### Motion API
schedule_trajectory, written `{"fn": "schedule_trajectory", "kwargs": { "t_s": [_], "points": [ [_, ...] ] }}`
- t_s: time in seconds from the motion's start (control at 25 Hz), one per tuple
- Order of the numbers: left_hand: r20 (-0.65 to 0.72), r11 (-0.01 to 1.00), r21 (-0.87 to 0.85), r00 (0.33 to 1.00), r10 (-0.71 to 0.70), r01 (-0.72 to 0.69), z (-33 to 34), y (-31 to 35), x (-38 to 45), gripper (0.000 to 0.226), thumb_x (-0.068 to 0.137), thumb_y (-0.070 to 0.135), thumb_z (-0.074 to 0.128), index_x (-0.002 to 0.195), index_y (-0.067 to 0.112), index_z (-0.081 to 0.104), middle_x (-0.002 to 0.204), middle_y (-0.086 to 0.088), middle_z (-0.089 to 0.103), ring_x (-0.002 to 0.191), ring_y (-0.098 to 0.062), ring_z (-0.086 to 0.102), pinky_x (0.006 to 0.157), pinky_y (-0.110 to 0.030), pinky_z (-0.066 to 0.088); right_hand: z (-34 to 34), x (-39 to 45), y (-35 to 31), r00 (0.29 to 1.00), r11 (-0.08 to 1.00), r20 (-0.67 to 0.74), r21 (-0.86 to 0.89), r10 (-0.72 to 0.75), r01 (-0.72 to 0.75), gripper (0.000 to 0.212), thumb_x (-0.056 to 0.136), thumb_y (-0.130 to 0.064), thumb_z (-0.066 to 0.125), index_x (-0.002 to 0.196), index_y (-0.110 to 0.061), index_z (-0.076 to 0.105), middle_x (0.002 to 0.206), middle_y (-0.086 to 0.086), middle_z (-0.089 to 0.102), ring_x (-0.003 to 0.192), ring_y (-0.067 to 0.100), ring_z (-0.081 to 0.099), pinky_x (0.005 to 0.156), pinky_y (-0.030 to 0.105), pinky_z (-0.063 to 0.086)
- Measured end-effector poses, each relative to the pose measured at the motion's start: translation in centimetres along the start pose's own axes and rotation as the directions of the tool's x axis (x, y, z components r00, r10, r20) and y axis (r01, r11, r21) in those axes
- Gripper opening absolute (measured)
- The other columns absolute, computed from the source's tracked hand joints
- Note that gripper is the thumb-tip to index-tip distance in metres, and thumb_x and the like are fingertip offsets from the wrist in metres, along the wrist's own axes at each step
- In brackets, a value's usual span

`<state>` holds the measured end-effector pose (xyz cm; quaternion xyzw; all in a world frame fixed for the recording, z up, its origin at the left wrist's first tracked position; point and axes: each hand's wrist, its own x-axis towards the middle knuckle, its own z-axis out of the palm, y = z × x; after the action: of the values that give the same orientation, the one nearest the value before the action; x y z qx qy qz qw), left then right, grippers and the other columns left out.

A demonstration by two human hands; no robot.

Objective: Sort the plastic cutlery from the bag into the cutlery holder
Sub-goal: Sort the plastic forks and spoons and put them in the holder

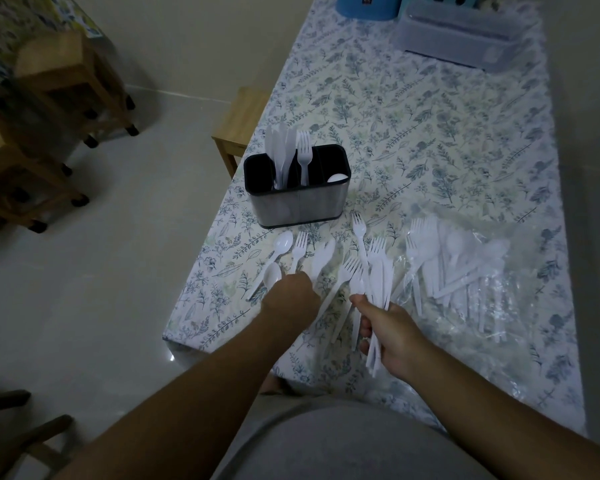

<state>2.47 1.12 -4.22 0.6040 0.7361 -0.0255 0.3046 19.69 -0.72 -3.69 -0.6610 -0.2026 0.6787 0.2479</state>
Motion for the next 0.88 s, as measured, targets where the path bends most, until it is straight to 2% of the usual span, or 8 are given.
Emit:
{"fn": "schedule_trajectory", "kwargs": {
  "t_s": [0.16,0.24,0.32,0.4,0.48,0.6,0.72,0.88],
  "points": [
    [0.017,0.941,-0.232,0.966,0.257,-0.246,0.3,1.7,-3.6,0.020,0.097,0.028,0.052,0.094,0.010,0.060,0.074,-0.001,0.062,0.058,-0.010,0.057,0.051,-0.026,0.046,0.0,-0.4,0.1,0.997,0.999,0.067,-0.007,0.040,-0.040,0.035,0.083,-0.043,0.081,0.074,-0.010,0.072,0.055,0.006,0.059,0.050,0.019,0.053,0.055,0.032,0.046],
    [0.020,0.902,-0.265,0.933,0.360,-0.342,0.9,3.0,-4.4,0.017,0.096,0.029,0.052,0.094,0.015,0.059,0.071,0.004,0.058,0.054,-0.007,0.052,0.050,-0.024,0.040,-0.3,-0.8,-0.3,0.996,0.999,0.074,-0.010,0.043,-0.043,0.045,0.076,-0.047,0.084,0.087,-0.003,0.078,0.071,0.015,0.074,0.060,0.023,0.066,0.062,0.034,0.053],
    [-0.066,0.884,-0.210,0.908,0.413,-0.417,1.5,3.5,-4.3,0.014,0.094,0.032,0.051,0.096,0.019,0.057,0.082,0.004,0.059,0.068,-0.011,0.055,0.061,-0.031,0.046,-1.4,-0.7,-0.7,0.999,0.999,-0.034,0.036,0.005,-0.003,0.047,0.080,-0.043,0.083,0.098,0.000,0.075,0.063,0.009,0.071,0.052,0.017,0.066,0.053,0.029,0.051],
    [-0.103,0.866,-0.027,0.863,0.495,-0.500,2.9,3.0,-3.7,0.032,0.095,0.034,0.049,0.121,0.017,0.055,0.119,-0.004,0.061,0.108,-0.021,0.057,0.090,-0.040,0.051,-3.2,-0.3,-1.2,0.987,0.998,-0.154,0.037,-0.038,0.044,0.046,0.083,-0.042,0.080,0.101,-0.001,0.074,0.056,0.003,0.065,0.046,0.016,0.062,0.049,0.027,0.048],
    [-0.002,0.824,0.154,0.834,0.552,-0.545,4.4,2.0,-3.2,0.059,0.100,0.042,0.040,0.153,0.017,0.029,0.160,-0.007,0.030,0.149,-0.026,0.024,0.118,-0.047,0.029,-4.5,0.0,-1.1,0.985,0.999,-0.168,-0.009,-0.043,0.043,0.047,0.079,-0.051,0.081,0.095,-0.008,0.077,0.071,0.002,0.070,0.065,0.018,0.067,0.066,0.035,0.056],
    [0.002,0.894,0.179,0.909,0.417,-0.410,5.6,0.3,-3.0,0.071,0.100,0.057,0.027,0.158,0.027,0.001,0.166,-0.002,-0.009,0.152,-0.023,-0.014,0.123,-0.055,0.005,-5.2,-0.2,-0.6,0.990,0.998,-0.140,-0.062,-0.011,0.003,0.044,0.080,-0.056,0.077,0.086,-0.013,0.078,0.103,0.006,0.072,0.101,0.026,0.065,0.100,0.050,0.049],
    [-0.060,0.949,0.163,0.958,0.282,-0.269,5.3,-0.3,-3.3,0.080,0.095,0.065,0.027,0.158,0.024,0.000,0.166,-0.005,-0.014,0.151,-0.027,-0.018,0.119,-0.053,-0.004,-4.9,-0.4,0.0,0.997,0.997,-0.080,0.072,0.021,-0.015,0.030,0.093,-0.039,0.071,0.090,-0.009,0.072,0.082,0.008,0.071,0.079,0.026,0.068,0.083,0.050,0.058],
    [0.033,0.803,0.227,0.829,0.558,-0.550,5.8,2.2,-2.8,0.073,0.099,0.051,0.032,0.159,0.020,0.004,0.167,-0.005,-0.003,0.153,-0.025,-0.007,0.123,-0.054,0.006,-4.5,-0.1,0.6,0.999,0.994,-0.047,0.107,-0.002,0.007,0.007,0.096,-0.018,0.068,0.097,-0.011,0.068,0.072,0.005,0.057,0.056,0.018,0.051,0.055,0.032,0.045]
  ]
}}
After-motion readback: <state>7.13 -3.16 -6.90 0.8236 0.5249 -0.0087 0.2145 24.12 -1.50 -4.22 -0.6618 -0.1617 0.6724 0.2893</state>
